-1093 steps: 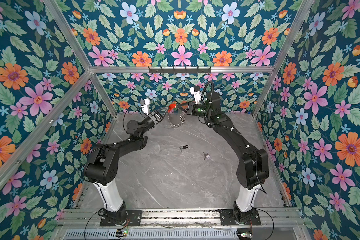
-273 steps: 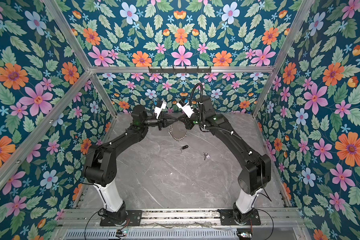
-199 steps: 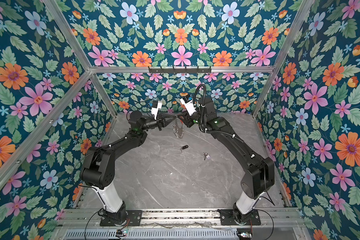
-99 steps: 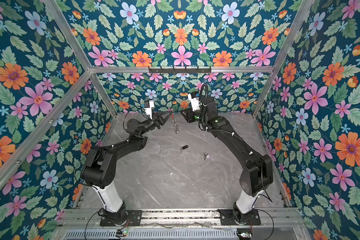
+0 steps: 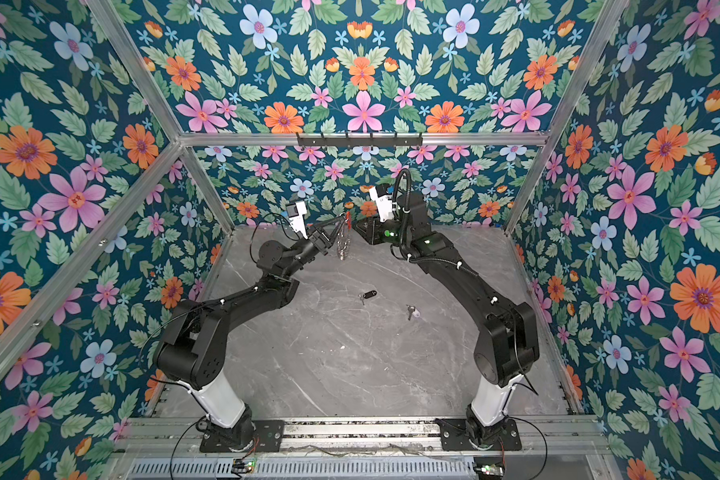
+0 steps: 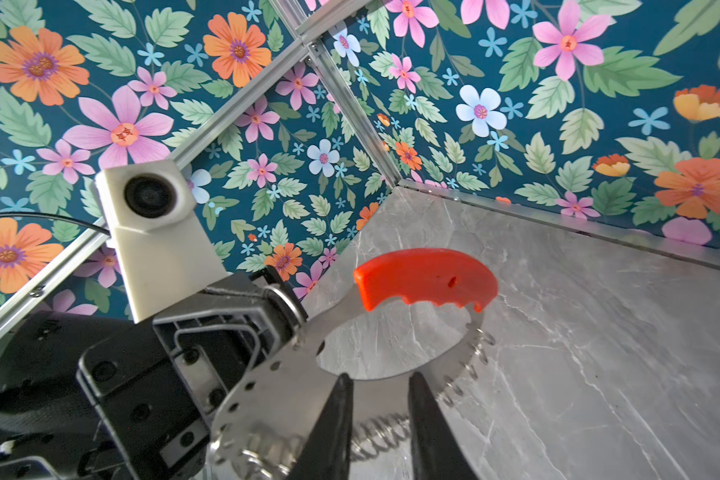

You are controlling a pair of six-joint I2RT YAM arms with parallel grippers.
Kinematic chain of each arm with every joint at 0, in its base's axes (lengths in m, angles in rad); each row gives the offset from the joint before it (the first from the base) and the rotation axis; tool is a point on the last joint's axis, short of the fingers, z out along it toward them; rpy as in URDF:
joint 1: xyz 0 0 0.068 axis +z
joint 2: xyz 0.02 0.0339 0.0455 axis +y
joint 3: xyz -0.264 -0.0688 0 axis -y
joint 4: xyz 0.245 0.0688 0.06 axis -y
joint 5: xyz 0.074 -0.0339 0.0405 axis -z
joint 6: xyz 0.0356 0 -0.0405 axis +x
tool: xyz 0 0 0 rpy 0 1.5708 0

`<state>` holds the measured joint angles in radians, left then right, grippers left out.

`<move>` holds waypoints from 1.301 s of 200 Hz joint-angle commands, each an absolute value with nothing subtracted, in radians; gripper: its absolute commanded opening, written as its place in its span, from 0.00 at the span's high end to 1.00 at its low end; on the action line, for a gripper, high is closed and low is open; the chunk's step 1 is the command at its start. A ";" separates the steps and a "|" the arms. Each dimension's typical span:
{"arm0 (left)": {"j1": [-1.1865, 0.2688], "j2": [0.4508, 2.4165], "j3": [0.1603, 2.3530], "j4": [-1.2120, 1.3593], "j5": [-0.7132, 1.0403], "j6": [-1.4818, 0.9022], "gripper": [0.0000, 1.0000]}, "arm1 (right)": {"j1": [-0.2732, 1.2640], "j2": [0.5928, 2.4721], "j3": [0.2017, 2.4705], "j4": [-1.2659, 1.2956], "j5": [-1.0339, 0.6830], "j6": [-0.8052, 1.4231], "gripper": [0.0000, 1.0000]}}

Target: Put the keys on the keyring

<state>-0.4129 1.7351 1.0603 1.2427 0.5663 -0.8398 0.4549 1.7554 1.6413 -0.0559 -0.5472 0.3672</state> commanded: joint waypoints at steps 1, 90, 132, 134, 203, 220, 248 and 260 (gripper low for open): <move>-0.417 1.731 1.058 1.325 0.509 -0.883 1.00 | 0.462 1.763 1.657 -0.008 -0.592 0.389 0.75; -0.419 1.713 1.072 1.239 0.462 -0.963 1.00 | 0.461 1.750 1.661 -0.002 -0.591 0.419 0.77; -0.419 1.687 1.196 0.786 0.406 -1.041 1.00 | 0.457 1.754 1.657 0.008 -0.586 0.454 0.78; -0.419 1.686 1.196 0.781 0.403 -1.046 1.00 | 0.457 1.753 1.656 0.008 -0.586 0.454 0.78; -0.419 1.660 1.150 0.788 0.345 -1.093 1.00 | 0.453 1.741 1.640 -0.015 -0.561 0.462 0.80; -0.418 1.653 1.142 0.787 0.342 -1.090 1.00 | 0.453 1.736 1.622 -0.008 -0.548 0.464 0.80; -0.416 1.640 1.125 0.790 0.330 -1.086 1.00 | 0.450 1.748 1.633 -0.016 -0.559 0.469 0.81; -0.414 1.639 1.131 0.788 0.332 -1.079 1.00 | 0.447 1.751 1.640 -0.031 -0.546 0.462 0.81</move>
